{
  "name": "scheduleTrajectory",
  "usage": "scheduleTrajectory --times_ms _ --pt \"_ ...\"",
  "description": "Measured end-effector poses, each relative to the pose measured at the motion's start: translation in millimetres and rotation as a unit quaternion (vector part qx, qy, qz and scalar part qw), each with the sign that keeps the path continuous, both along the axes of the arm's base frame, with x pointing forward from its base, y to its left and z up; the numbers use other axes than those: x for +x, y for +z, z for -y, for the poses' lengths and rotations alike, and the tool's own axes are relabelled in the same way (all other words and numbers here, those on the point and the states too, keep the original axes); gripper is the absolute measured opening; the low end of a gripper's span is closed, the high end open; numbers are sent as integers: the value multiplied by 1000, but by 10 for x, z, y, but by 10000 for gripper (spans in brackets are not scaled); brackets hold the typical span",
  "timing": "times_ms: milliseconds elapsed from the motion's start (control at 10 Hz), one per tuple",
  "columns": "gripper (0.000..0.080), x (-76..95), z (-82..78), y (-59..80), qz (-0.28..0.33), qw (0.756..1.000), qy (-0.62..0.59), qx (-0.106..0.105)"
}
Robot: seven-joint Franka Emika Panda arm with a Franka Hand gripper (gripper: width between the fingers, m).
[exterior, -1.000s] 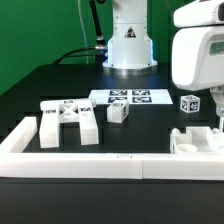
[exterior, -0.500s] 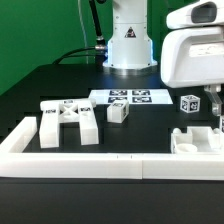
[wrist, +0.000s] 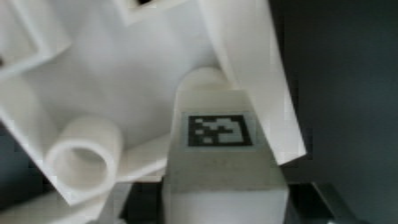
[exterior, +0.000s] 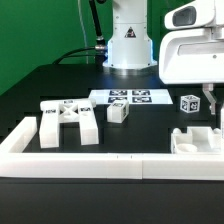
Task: Assemble chair
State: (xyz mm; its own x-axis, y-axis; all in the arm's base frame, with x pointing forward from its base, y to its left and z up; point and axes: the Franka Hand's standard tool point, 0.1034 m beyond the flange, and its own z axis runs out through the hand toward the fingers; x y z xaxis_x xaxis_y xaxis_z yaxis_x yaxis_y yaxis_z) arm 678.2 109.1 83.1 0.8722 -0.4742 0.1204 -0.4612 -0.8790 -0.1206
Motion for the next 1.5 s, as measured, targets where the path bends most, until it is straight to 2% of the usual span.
scheduleTrajectory --times_ms 300,500,600,700,800,900,1000,1100,1400,1500 --pt "291 -10 -18 0 -7 992 -124 14" --pt "291 -8 -16 1 -7 992 -127 15" --pt "408 -7 -11 3 -6 994 -106 12" --pt "600 -2 3 9 -5 996 -83 10" --pt "600 -4 1 9 -3 999 -36 2" --pt "639 -8 -34 13 -2 1000 15 -8" --pt "647 -2 -42 18 4 992 121 -29" --pt "647 -4 -38 15 5 989 145 -32" --pt "649 -5 -31 12 9 964 261 -53" --pt "649 -10 -41 5 9 949 308 -65"
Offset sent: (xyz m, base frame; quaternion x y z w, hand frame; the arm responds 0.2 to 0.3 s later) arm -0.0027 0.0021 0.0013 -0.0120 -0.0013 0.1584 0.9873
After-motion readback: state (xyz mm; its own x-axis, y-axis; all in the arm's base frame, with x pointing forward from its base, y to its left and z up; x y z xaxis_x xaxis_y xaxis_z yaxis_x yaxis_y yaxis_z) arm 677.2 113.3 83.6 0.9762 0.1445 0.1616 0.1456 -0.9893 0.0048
